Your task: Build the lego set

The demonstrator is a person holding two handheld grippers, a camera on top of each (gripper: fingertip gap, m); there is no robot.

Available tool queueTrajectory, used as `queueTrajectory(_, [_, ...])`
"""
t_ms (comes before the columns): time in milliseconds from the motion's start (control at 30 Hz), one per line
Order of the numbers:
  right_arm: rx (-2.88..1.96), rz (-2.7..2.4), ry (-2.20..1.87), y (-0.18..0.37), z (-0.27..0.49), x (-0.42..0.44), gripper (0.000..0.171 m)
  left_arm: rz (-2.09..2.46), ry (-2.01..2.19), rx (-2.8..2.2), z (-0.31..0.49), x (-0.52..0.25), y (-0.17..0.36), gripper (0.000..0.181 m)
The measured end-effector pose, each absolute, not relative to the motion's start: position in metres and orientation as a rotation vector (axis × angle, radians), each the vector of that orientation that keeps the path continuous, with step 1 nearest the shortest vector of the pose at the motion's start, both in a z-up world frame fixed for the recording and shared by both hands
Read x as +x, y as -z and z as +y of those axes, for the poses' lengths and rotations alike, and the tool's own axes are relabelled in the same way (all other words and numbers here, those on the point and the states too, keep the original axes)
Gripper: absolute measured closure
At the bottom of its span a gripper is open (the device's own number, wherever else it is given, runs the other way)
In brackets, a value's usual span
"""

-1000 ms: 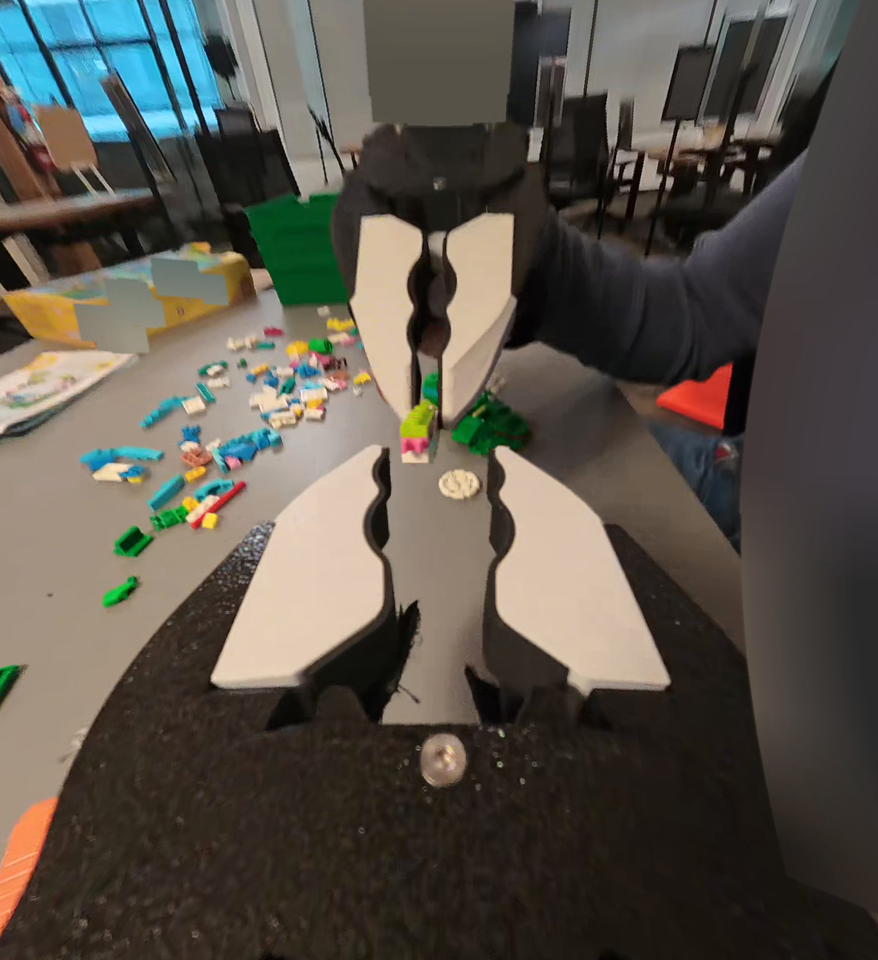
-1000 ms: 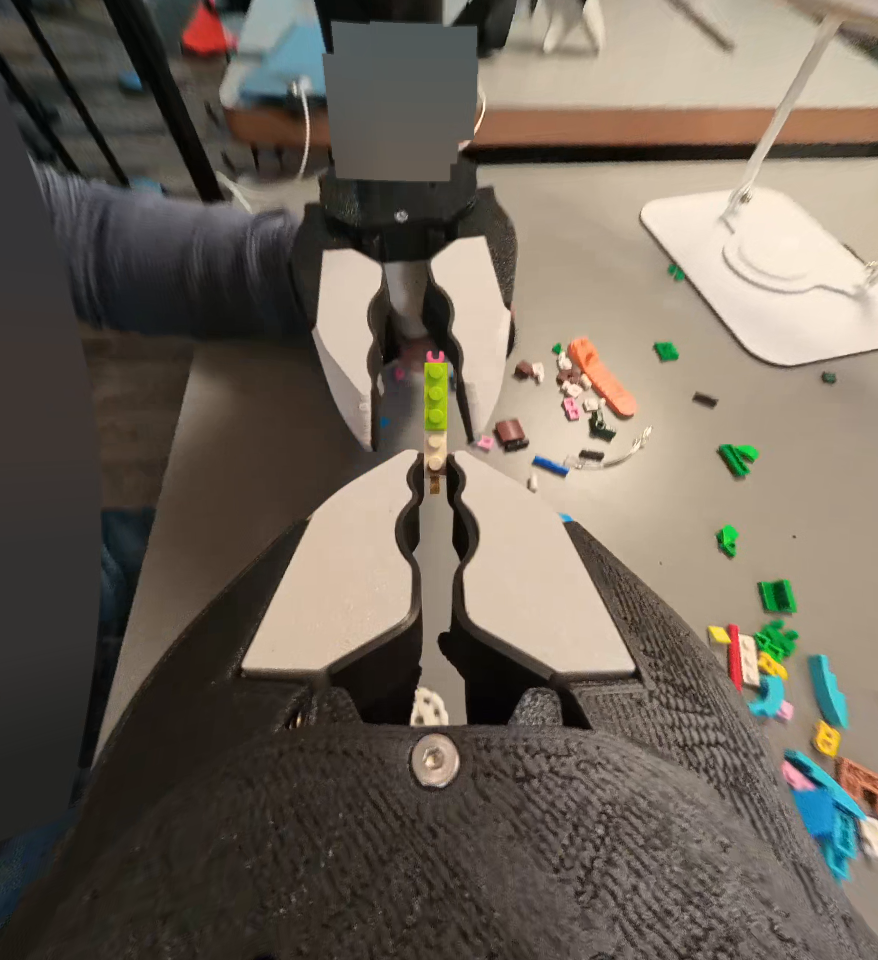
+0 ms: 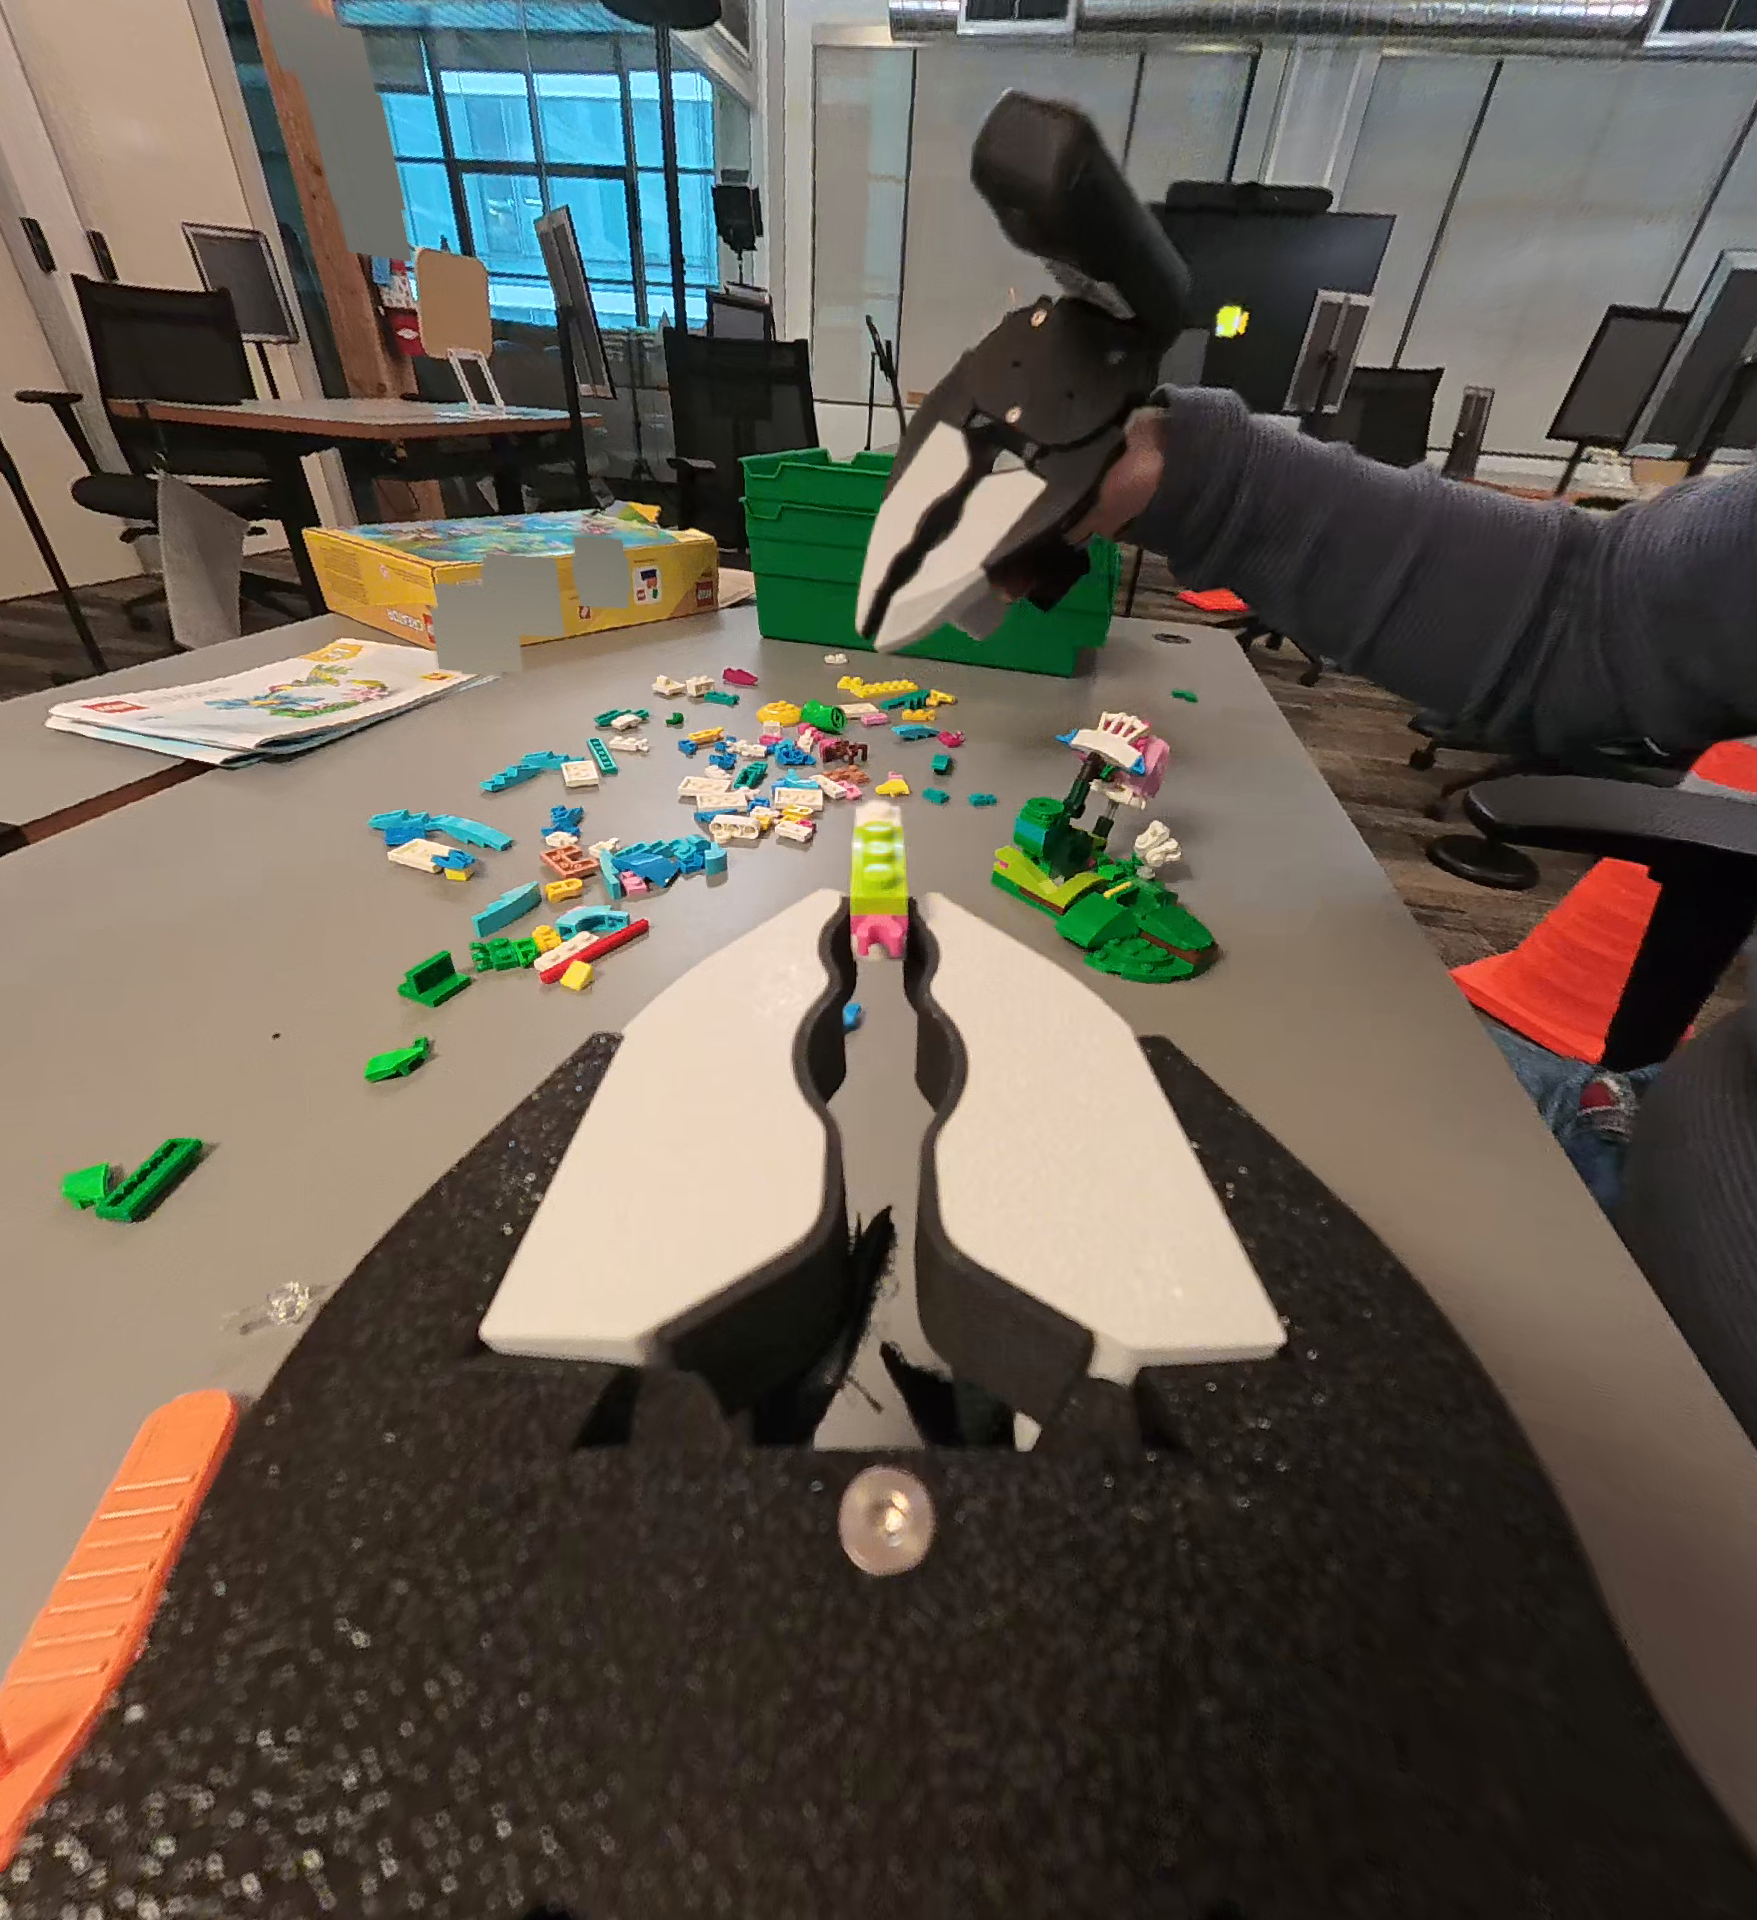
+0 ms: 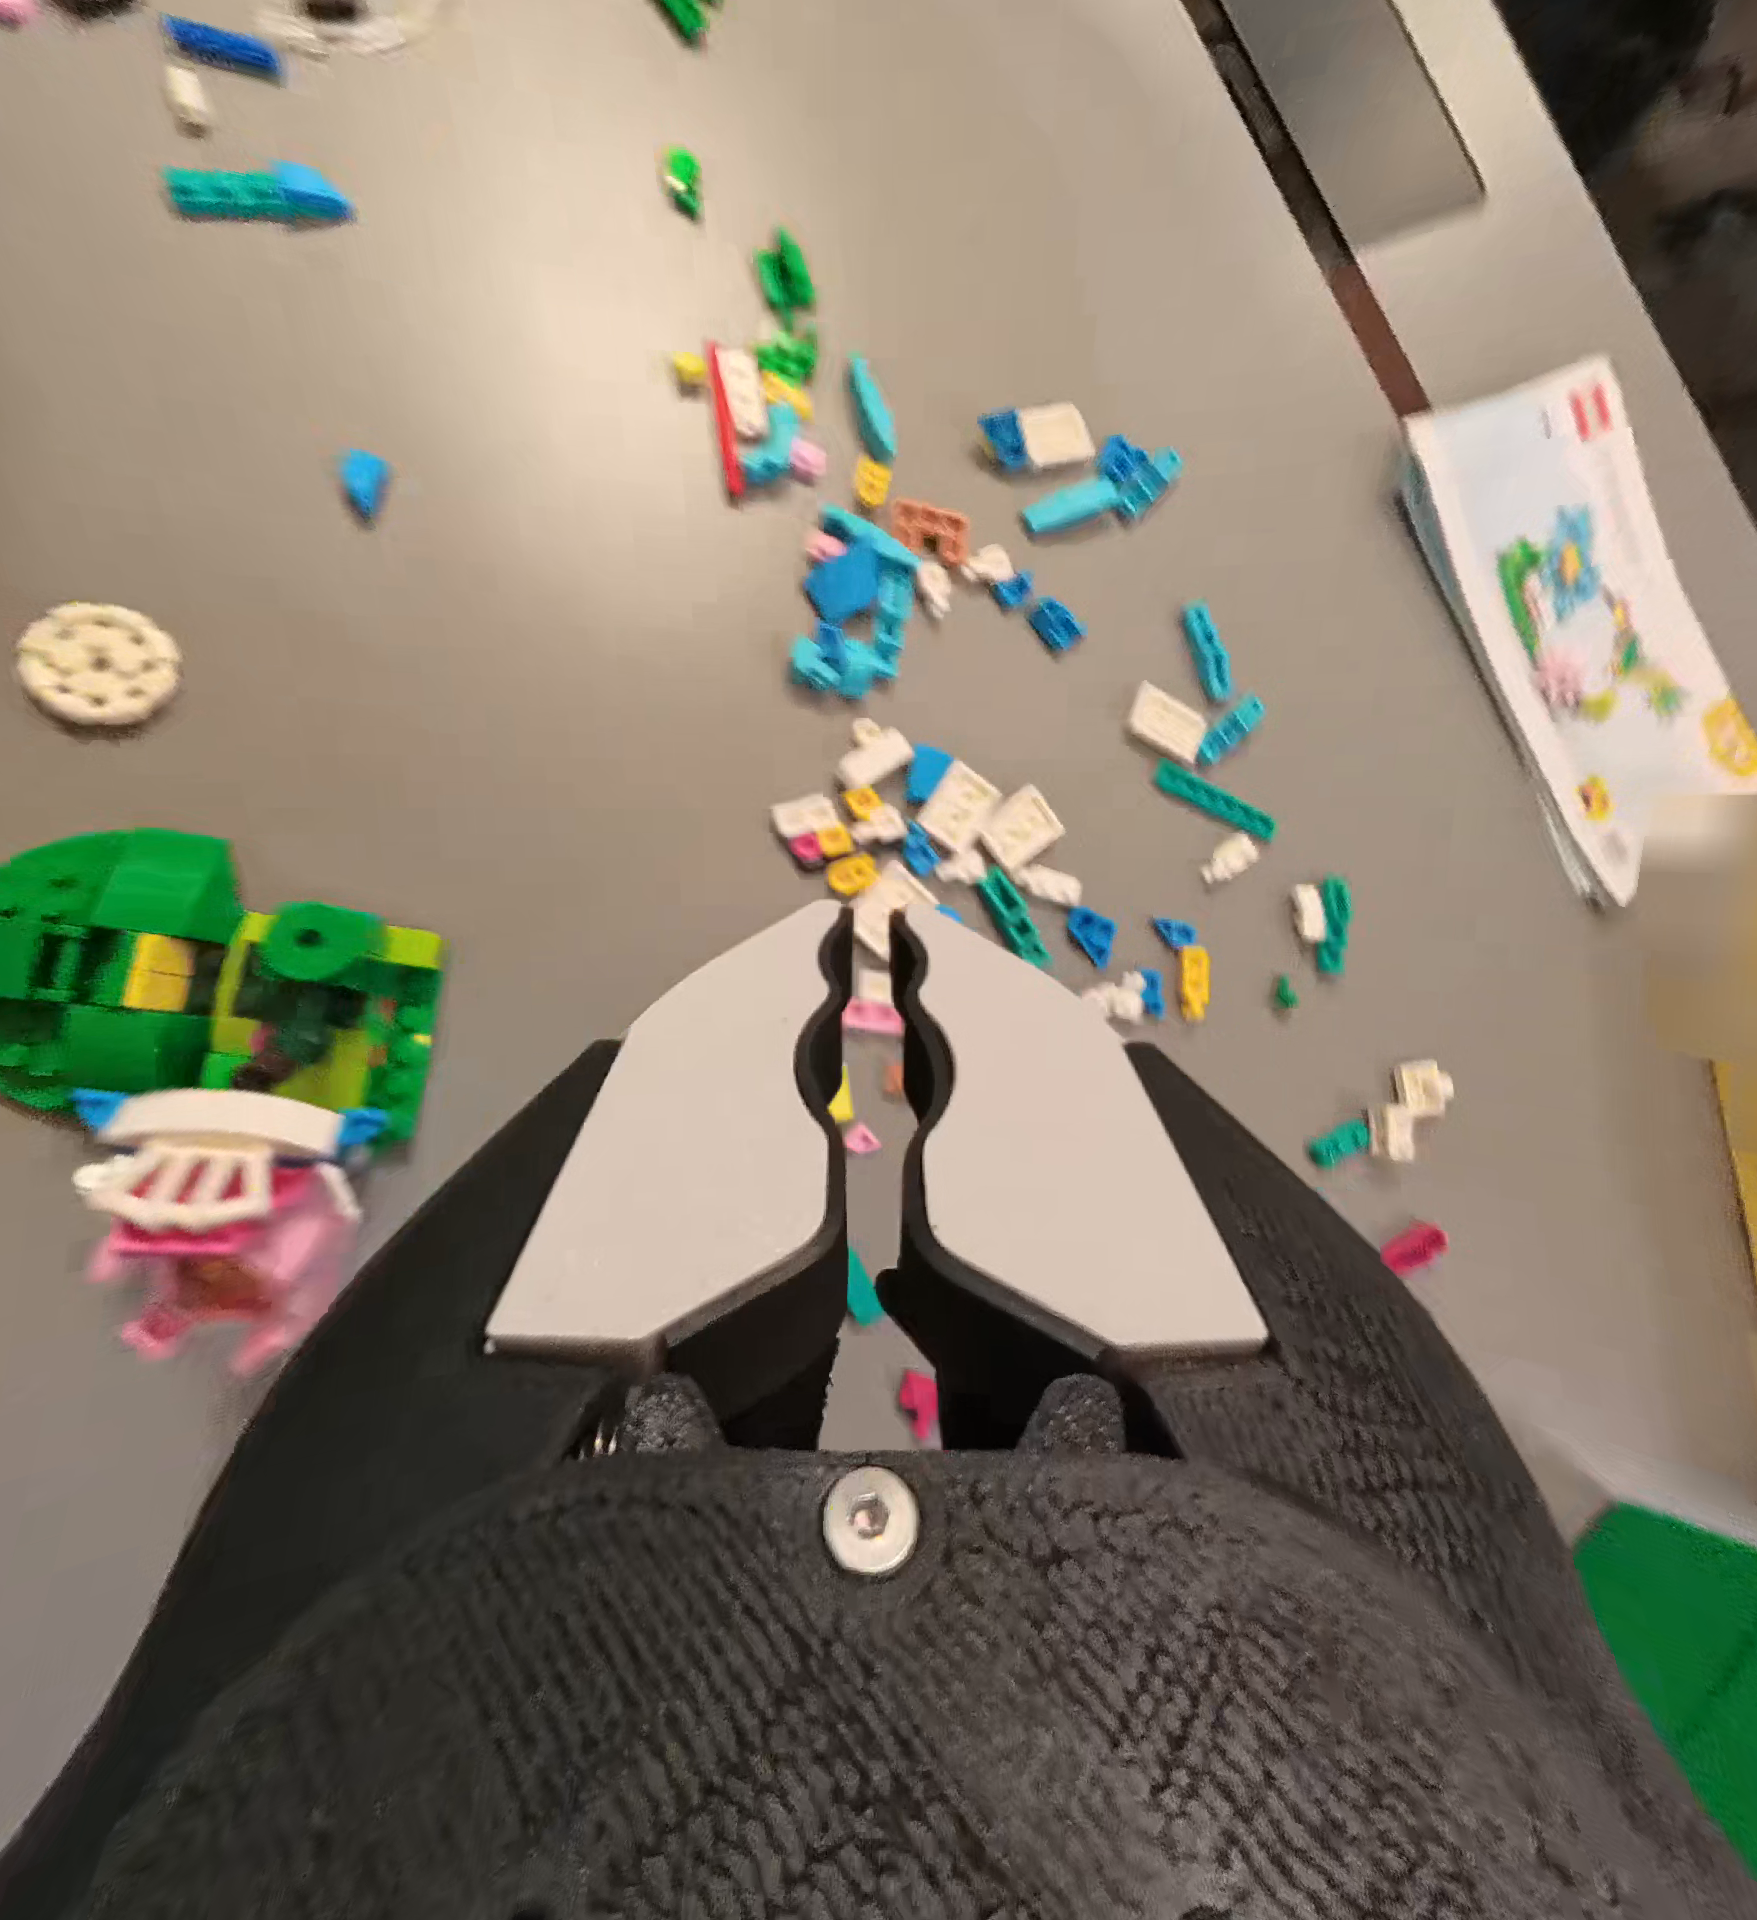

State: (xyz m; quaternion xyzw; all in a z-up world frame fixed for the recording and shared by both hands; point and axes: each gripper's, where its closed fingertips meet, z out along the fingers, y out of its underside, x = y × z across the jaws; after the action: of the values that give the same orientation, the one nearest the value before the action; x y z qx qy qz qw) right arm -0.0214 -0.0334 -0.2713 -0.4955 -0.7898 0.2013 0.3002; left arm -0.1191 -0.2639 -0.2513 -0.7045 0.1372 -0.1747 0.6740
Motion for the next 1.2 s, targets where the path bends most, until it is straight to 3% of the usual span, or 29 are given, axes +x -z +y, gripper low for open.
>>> queueTrajectory(267, [-1.460,-2.134,-0.310,0.301,0.047,0.004,0.167,0.331,0.386,-1.579,-0.260,-0.108,0.256,0.173])
queueTrajectory(700, [-1.506,-2.387,-0.412,0.336,0.056,0.019,0.146,0.348,0.375,-1.606,-0.258,-0.108,0.262,0.173])
queueTrajectory(1000, [-1.313,-2.358,-0.440,0.339,0.053,-0.014,0.159,0.363,0.384,-1.613,-0.259,-0.106,0.264,0.173])
queueTrajectory(1200, [-1.349,-2.450,-0.464,0.346,0.050,-0.025,0.159,0.360,0.396,-1.611,-0.259,-0.106,0.263,0.173])
